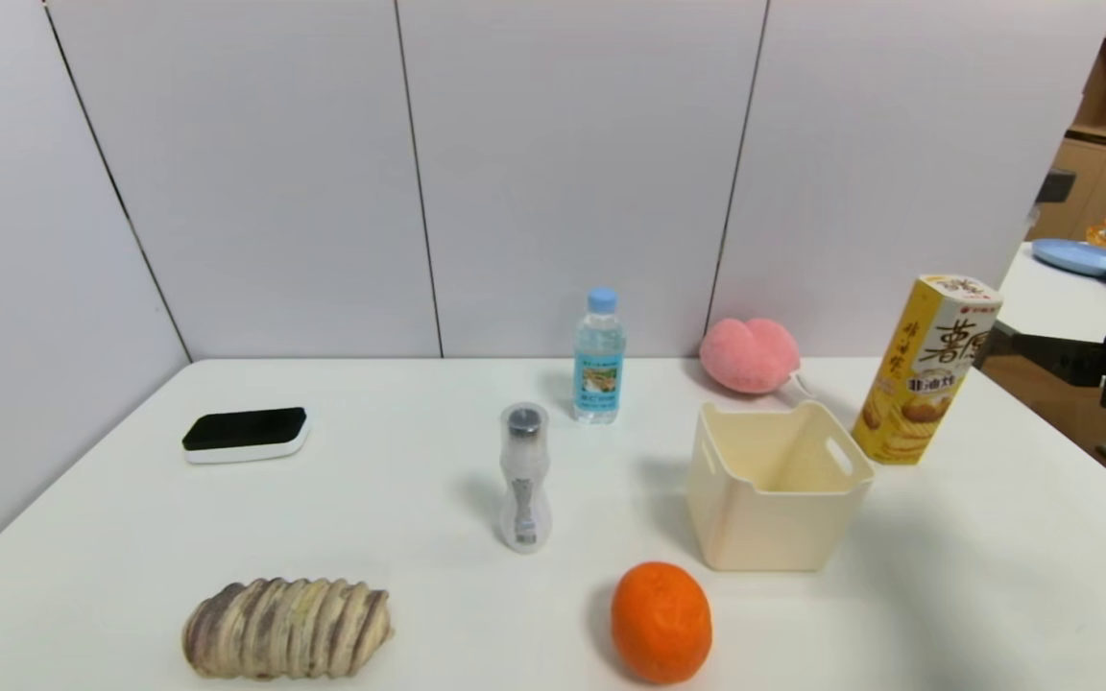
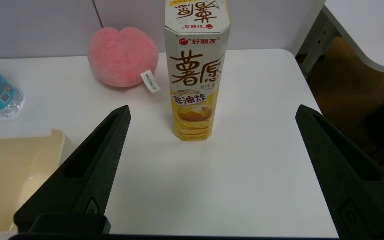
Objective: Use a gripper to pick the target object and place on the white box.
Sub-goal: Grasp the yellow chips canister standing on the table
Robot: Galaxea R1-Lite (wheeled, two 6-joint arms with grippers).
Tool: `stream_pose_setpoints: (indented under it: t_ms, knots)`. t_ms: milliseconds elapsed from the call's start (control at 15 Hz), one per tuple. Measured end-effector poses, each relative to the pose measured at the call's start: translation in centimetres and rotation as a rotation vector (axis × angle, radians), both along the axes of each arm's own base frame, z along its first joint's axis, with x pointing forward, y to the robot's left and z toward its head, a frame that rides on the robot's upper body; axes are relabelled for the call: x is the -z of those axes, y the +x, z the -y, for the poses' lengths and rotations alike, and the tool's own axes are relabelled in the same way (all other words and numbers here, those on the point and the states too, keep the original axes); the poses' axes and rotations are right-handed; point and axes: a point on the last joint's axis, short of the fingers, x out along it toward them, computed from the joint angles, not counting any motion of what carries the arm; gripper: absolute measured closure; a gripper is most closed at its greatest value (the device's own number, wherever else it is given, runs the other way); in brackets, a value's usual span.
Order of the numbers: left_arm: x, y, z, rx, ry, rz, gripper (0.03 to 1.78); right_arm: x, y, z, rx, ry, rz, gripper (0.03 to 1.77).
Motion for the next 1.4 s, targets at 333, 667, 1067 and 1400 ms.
stream_pose_setpoints:
  t_ms: [333, 667, 1067, 1400]
  knots:
    - [0.0, 0.0, 0.0, 0.000, 0.000, 0.000, 0.12, 0.5, 4.3, 0.1, -0.002, 0.029, -0.117, 0.09]
    - [0.0, 0.0, 0.0, -0.001, 0.000, 0.000, 0.12, 3.4, 6.9, -1.8, -0.079, 0.027, -0.264, 0.09]
    - [0.0, 0.0, 0.0, 0.000, 0.000, 0.000, 0.12, 3.7, 9.3, -1.7, -0.045, 0.006, -0.245, 0.09]
    - [0.0, 0.0, 0.0, 0.000, 0.000, 0.000, 0.12, 3.4, 10.8, -1.4, -0.036, -0.007, -0.109, 0.09]
